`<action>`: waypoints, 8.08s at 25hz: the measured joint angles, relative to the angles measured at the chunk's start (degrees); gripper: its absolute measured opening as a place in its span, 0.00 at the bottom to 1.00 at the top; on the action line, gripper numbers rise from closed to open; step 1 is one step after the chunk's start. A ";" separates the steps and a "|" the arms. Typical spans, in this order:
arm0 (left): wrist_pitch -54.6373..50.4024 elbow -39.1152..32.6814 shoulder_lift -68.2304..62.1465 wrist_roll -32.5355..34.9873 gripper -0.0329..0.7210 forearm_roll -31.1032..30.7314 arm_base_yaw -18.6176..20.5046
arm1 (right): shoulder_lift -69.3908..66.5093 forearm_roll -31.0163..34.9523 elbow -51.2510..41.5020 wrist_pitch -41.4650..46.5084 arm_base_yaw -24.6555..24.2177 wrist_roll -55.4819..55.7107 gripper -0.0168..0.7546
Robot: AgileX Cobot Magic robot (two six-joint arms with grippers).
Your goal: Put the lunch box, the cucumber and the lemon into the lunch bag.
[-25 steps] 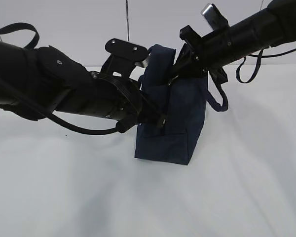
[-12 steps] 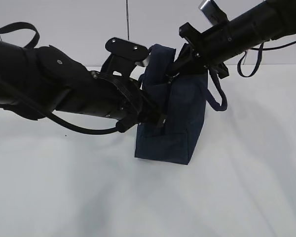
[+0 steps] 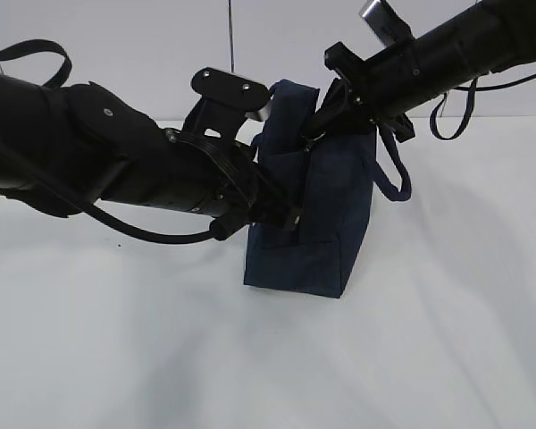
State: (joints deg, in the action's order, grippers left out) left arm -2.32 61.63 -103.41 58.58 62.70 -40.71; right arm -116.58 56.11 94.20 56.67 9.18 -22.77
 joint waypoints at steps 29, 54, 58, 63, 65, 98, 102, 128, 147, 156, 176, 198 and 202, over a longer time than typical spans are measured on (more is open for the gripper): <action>-0.78 0.00 0.00 0.00 0.04 -0.27 0.00 | 5.10 -4.03 0.23 3.38 2.67 -13.28 0.03; -1.11 0.00 0.00 0.00 0.04 -0.27 0.00 | 10.28 9.55 -14.02 -9.14 3.49 -22.88 0.03; -1.24 0.00 0.00 0.00 0.15 -0.27 0.00 | 10.51 9.92 -14.02 -9.63 3.49 -23.68 0.03; -5.13 0.00 1.51 0.00 0.55 -0.27 0.13 | 10.64 9.92 -14.02 -9.71 3.49 -24.51 0.03; -6.63 0.00 2.42 0.00 0.61 0.06 0.63 | 10.64 9.92 -14.02 -9.76 3.49 -24.62 0.03; -31.60 3.09 -0.84 0.00 0.63 32.58 15.62 | 10.81 11.75 -14.34 -9.25 3.49 -25.92 0.03; -31.60 4.14 -1.12 0.00 0.62 32.58 15.62 | 10.81 11.75 -14.34 -9.11 3.49 -25.92 0.03; -32.29 4.36 -3.86 0.00 0.06 32.55 15.62 | 10.81 12.02 -14.34 -8.81 3.49 -25.03 0.03; -31.62 4.49 -3.85 0.00 0.04 33.10 15.62 | 10.81 11.70 -14.34 -15.68 3.49 -12.33 0.03; -31.83 4.49 -3.85 0.00 0.04 31.04 15.62 | 8.21 11.61 -14.34 -17.68 3.49 -10.05 0.03; -34.25 4.49 -3.85 0.00 0.04 30.09 15.62 | 2.95 12.04 -4.45 -20.36 0.91 -9.97 0.03; -34.95 4.49 -3.85 0.00 0.04 27.77 15.62 | -12.17 12.04 15.81 -18.21 -0.67 -7.83 0.03; -35.06 4.49 -3.85 0.00 0.04 27.04 15.62 | -15.22 12.04 19.73 -17.50 -1.02 -6.82 0.03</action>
State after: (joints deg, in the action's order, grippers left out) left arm -37.38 66.11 -107.26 58.58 89.75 -25.09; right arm -131.80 68.15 113.94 39.18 8.16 -29.59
